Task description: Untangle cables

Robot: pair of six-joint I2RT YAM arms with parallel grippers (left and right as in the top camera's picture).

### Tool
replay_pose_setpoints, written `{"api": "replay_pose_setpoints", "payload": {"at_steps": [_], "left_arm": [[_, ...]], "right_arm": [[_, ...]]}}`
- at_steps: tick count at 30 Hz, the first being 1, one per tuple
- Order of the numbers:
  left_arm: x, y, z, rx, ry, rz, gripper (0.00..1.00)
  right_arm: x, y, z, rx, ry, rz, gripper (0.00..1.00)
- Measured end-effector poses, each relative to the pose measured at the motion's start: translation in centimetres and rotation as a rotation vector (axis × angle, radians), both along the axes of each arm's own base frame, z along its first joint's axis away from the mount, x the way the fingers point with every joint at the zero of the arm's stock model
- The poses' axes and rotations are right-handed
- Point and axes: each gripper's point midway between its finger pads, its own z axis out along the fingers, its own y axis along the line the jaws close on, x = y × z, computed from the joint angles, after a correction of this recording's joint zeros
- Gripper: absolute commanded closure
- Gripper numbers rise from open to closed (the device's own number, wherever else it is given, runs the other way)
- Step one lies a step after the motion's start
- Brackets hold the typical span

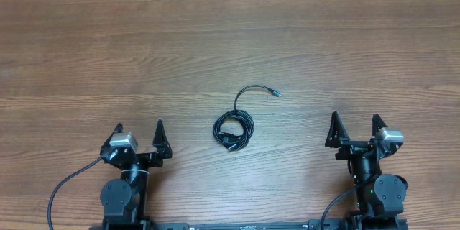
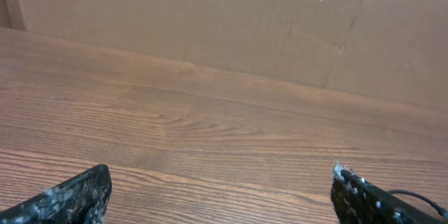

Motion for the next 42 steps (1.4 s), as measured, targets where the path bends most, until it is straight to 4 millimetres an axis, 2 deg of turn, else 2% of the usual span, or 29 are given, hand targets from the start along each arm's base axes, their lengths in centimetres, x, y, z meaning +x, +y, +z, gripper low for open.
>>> {"api": "replay_pose_setpoints", "payload": {"at_steps": [32,37,42], "left_arm": [[0.0,0.0,0.0,0.0,0.0,-0.001,0.0],[0.1,-0.1,0.9,-0.007,-0.037,-0.007,0.0],[-0.2,-0.1,-0.3,-0.016,0.036,-0.006,0.0]], "right_arm": [[0.0,0.0,0.0,0.0,0.0,0.0,0.0],[0.0,0.1,0.0,0.001,0.0,0.005,0.0],[0.0,0.2,-0.2,0.0,0.008,0.014,0.0]]}}
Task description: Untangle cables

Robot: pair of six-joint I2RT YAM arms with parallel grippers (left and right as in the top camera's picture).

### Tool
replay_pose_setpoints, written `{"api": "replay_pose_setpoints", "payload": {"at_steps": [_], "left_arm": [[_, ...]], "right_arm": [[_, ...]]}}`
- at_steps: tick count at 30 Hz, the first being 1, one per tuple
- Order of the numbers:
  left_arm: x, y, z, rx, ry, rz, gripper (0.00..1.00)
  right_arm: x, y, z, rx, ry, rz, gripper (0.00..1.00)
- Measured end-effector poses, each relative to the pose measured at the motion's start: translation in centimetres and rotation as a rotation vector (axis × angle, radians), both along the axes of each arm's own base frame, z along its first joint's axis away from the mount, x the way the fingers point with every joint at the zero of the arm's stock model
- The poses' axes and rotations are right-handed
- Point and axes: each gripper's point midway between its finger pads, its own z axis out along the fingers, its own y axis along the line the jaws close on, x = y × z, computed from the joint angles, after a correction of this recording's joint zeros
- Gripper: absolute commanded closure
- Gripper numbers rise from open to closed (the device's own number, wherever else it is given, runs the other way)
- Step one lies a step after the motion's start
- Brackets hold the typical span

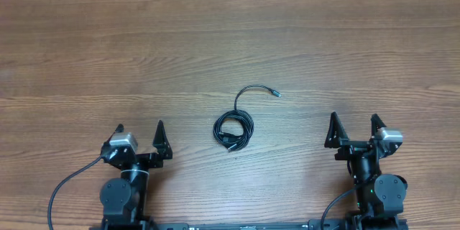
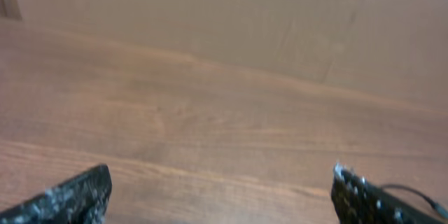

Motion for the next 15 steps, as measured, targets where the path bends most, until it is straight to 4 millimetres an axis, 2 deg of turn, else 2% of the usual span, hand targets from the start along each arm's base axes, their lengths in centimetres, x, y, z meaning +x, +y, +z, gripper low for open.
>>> {"api": "replay_pose_setpoints", "payload": {"at_steps": [5,9,15], "left_arm": [[-1.4,0.0,-1.1,0.021,0.144,-0.004,0.0],[-2.2,0.0,0.2,0.036,0.172,-0.007,0.0],[-2.5,0.0,2.1,0.043,0.239,-0.011,0.0]], "right_arm": [[-0.3,0.0,-1.7,-0.004,0.091,0.001,0.0],[-0.9,0.0,-1.7,-0.007,0.173,0.002,0.0],[-1.2,0.0,0.8,-0.01,0.238,0.002,0.0]]}}
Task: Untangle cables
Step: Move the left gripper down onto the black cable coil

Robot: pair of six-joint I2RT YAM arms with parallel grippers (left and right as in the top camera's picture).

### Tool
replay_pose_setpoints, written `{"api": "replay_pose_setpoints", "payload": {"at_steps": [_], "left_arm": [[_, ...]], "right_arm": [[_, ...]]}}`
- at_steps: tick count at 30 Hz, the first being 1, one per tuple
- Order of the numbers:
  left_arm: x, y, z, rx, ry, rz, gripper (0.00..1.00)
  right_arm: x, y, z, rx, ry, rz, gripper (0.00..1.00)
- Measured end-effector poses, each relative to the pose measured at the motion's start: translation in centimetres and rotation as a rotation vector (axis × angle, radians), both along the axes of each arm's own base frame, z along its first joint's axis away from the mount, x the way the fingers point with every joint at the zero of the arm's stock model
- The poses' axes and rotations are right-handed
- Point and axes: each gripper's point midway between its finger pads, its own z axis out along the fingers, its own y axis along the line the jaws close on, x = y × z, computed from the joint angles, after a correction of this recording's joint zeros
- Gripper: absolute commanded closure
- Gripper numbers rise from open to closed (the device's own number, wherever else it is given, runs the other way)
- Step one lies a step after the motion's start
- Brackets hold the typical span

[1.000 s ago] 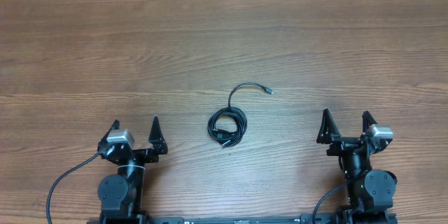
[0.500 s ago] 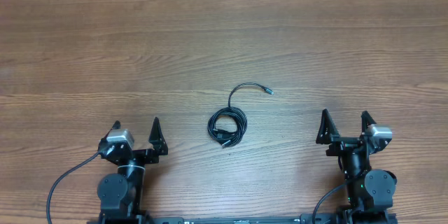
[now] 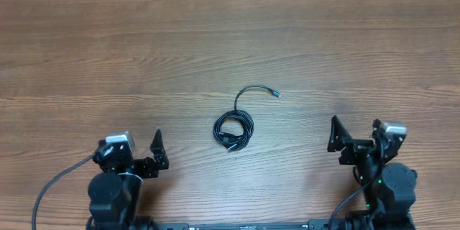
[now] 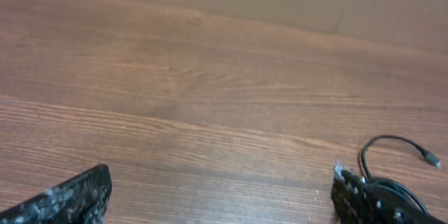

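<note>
A thin black cable (image 3: 234, 124) lies coiled in a small bundle at the table's middle, one loose end curving up to a small plug (image 3: 276, 93). The left wrist view catches its loop and plug end (image 4: 392, 155) at the lower right, behind the right fingertip (image 4: 357, 192). My left gripper (image 3: 136, 151) stands open near the front left edge, empty, well left of the coil. My right gripper (image 3: 356, 135) stands open at the front right, empty, well right of the coil.
A wooden table (image 3: 230, 43) stretches behind the coil, with a cardboard wall along its far edge. Each arm's own black lead runs off the front edge beneath its base.
My left gripper has drawn back toward the front edge and tilted down, so its view now takes in the cable. The right gripper has shifted slightly toward the front. The cable has not moved.
Both grippers stood open at the front edge, either side of the coiled cable, at the first two moments, the left wrist view facing the cardboard wall. Now both arms have shifted a little and the left camera looks lower at the table.
</note>
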Motion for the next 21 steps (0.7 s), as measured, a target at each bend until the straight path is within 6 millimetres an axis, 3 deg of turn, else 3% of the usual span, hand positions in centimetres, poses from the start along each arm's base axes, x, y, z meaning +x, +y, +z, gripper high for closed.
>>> {"api": "replay_pose_setpoints", "payload": {"at_steps": [8,17,21], "left_arm": [[1.2,-1.0,1.5,-0.02,0.178,-0.056,0.0],[3.4,-2.0,3.7,-0.054,0.443,-0.1,0.0],[3.4,-2.4,4.9,-0.073,0.535,-0.116,0.0]], "right_arm": [[0.3,0.0,3.0,-0.003,0.112,0.001,0.0],[-0.3,0.2,3.1,-0.013,0.439,0.009,0.0],[-0.3,0.8,3.7,0.0,0.579,0.038,0.0]]}}
